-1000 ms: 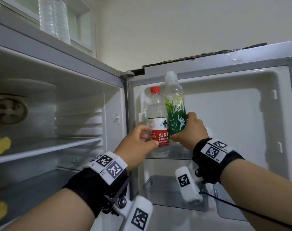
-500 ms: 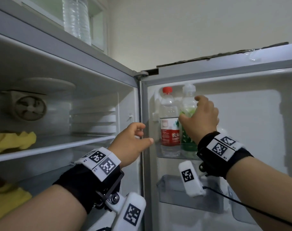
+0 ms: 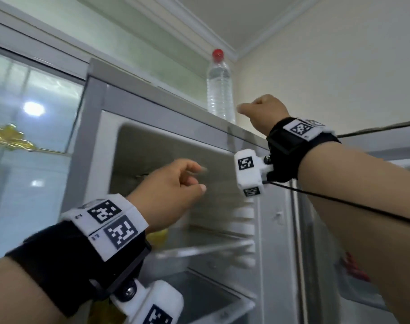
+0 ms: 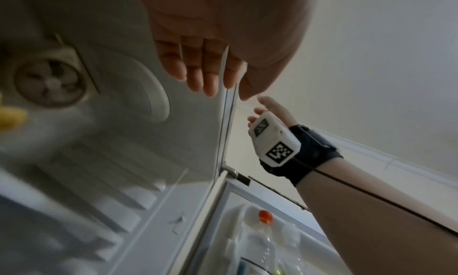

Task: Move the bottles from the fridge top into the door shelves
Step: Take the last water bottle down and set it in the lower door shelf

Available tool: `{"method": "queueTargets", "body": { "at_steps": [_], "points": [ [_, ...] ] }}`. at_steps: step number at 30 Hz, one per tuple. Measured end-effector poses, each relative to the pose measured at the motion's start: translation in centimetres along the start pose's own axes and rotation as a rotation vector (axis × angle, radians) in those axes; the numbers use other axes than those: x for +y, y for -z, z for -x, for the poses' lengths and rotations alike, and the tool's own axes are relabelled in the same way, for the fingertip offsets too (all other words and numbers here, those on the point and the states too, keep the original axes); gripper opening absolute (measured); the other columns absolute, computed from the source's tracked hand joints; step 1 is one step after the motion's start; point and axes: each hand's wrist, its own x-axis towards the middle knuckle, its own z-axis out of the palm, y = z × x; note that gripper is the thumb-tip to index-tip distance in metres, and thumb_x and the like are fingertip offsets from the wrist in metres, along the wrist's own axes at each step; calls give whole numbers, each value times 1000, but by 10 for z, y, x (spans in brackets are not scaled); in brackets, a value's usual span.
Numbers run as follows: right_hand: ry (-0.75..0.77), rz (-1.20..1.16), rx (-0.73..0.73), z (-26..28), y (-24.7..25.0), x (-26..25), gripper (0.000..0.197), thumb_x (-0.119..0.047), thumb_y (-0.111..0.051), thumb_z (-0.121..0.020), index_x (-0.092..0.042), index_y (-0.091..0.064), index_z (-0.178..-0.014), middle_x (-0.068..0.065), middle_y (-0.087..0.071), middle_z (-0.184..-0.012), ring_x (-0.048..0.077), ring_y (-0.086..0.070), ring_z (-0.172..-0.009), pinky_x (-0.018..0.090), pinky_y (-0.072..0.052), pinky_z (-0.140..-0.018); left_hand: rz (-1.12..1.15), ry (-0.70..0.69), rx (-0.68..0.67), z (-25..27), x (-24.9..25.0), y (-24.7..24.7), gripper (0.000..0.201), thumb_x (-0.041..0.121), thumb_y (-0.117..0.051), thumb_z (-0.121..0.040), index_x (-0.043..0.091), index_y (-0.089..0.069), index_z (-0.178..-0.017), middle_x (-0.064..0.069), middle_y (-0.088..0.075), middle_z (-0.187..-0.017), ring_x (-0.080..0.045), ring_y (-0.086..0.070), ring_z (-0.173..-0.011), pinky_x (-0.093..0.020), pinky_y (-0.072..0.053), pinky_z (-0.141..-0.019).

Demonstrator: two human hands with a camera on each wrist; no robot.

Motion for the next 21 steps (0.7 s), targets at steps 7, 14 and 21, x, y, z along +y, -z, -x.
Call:
{"method": "queueTargets", "body": {
  "at_steps": [7,14,21],
  "points": [
    [-109,-48,-62,-23,-38,-24,60,-42,-66,-77,-3,-54,-122,7,-56,-98,26,-58,-86,25,-42,-63,-113,-21,88,-3,6,35,37,30,-59,-82,30,-51,-118,5,-64,-95,-12,-62,-88,-25,-49,-79],
    [-142,-125,24,-27,-51,-21,72,-34,-70,-73,-6,-38,-131,11,-58,-124,31,-59,-102,31,-40,-73,-139,-29,62,0,6,34,37,31,-59,-82,32,-51,-118,6,-59,-100,-11,-59,-92,-21,-48,-80],
    [-102,-291,181,-1,-10,-4,65,-29,-66,-75,-12,-37,-130,3,-54,-106,22,-53,-82,25,-42,-60,-63,-16,75,-6,8,22,38,30,-61,-81,29,-52,-118,5,-60,-100,-11,-59,-86,-21,-47,-74]
  ]
}}
